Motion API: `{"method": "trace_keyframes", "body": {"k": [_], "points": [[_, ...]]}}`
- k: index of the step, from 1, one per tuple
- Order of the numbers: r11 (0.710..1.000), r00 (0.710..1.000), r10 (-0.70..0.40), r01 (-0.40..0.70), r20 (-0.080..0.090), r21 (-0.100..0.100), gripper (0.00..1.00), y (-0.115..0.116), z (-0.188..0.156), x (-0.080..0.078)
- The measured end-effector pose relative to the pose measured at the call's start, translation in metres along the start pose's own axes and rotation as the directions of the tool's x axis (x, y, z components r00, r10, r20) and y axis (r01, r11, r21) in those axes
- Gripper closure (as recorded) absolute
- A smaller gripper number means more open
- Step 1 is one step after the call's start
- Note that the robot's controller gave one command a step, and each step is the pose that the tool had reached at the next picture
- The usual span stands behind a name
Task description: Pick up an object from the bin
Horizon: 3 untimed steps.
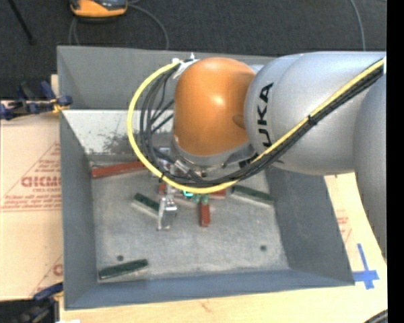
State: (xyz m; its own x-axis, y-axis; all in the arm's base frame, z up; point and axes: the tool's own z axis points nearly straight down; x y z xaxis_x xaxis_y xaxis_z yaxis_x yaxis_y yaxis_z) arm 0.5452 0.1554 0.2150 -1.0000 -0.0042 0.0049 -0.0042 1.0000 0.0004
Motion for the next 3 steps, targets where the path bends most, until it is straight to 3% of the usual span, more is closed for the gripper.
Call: {"method": "trace_keyframes", "body": {"k": [1, 2, 3], "points": [[1.000, 1.000, 0.003, -0.003, 0.007, -0.001, 0.00, -0.001, -0.004, -0.001], [1.000, 1.000, 0.011, -0.011, 0.018, -0.004, 0.00, -0.010, 0.035, -0.025], [1.000, 1.000, -0.005, 0.005, 0.012, -0.001, 0.00, -0.031, 0.098, -0.030]]}}
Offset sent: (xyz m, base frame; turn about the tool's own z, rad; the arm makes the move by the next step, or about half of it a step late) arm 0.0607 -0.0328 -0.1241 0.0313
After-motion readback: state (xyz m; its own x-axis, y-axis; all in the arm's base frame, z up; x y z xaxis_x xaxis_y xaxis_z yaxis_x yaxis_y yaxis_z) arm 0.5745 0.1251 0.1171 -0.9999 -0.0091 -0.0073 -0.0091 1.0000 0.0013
